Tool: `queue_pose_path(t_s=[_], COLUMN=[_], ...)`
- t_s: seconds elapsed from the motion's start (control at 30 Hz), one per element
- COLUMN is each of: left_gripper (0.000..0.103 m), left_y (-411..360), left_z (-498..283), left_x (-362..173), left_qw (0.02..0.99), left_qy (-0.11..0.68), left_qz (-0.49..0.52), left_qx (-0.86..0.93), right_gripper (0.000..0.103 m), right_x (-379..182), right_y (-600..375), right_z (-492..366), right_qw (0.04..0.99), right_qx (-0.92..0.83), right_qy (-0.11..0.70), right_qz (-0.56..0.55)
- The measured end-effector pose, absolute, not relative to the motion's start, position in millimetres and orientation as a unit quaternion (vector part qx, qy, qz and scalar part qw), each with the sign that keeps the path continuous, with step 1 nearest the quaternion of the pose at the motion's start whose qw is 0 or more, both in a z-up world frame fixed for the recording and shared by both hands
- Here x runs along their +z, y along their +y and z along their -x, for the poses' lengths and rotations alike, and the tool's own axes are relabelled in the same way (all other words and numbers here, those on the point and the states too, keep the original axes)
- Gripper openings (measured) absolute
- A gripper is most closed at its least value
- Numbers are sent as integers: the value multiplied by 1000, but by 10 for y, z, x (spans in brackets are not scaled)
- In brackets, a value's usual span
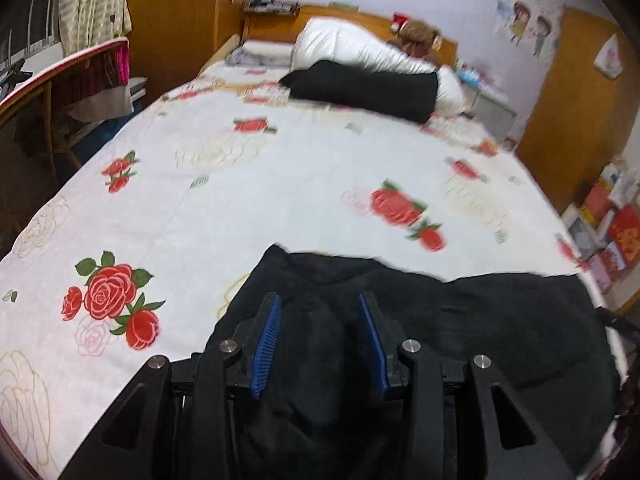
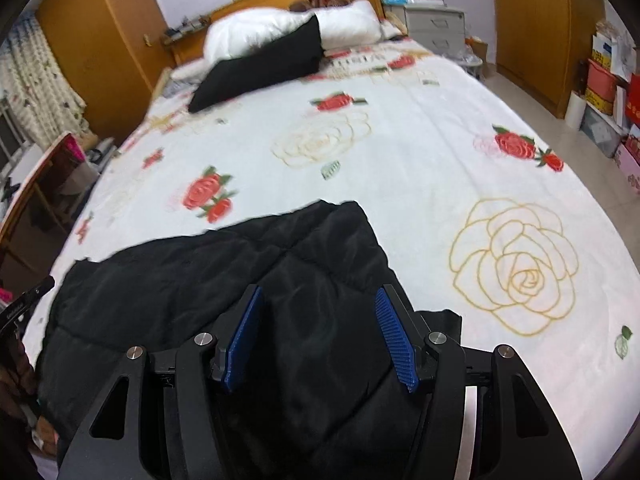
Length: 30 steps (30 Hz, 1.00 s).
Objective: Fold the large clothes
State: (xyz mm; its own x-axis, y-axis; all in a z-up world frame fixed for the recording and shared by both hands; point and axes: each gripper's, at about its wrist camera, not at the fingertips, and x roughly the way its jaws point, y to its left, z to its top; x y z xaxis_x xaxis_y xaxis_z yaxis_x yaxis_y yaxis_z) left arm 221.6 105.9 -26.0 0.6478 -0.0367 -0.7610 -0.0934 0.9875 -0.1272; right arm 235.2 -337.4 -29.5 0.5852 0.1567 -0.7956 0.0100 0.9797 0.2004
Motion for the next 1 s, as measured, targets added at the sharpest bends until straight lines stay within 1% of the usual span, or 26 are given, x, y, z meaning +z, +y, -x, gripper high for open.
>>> queue_pose_path(t_s=[0.07, 0.17, 0.3, 0.4, 0.57, 0.67, 0.83, 1.0], left_gripper=[43, 43, 43, 43, 43, 43, 43, 43], left_y=[1141, 1251, 1216, 1188, 1084, 1015, 1084, 1107], left_z=[-2263, -2129, -2041, -1914, -1480, -1219, -970, -780], left_x=[-507, -675, -583, -430, -181, -145, -353, -215], left_qw=[891, 891, 895, 901, 913, 917, 904, 906], left_qy=[445, 439, 433, 423, 399, 393, 420, 414], left_qz=[82, 113, 104, 90, 78, 67, 72, 90], left_qx=[26, 27, 31, 31, 8, -1, 8, 10], right_gripper=[59, 59, 59, 59, 59, 59, 59, 57], right_x=[-426, -557, -524, -302, 46, 50, -246, -111], right_y=[-3406, -3503, -3583, -3574, -3460, -3395, -3472, -3501], right_z=[-2426, -2445, -2349, -2155, -1657, -1428, -1174, -1020], right_qw=[877, 867, 867, 881, 900, 900, 885, 891], right_qx=[29, 22, 12, 16, 47, 58, 49, 45], right_qy=[472, 487, 486, 462, 423, 421, 454, 440], right_qz=[-86, -105, -112, -106, -99, -92, -93, -101])
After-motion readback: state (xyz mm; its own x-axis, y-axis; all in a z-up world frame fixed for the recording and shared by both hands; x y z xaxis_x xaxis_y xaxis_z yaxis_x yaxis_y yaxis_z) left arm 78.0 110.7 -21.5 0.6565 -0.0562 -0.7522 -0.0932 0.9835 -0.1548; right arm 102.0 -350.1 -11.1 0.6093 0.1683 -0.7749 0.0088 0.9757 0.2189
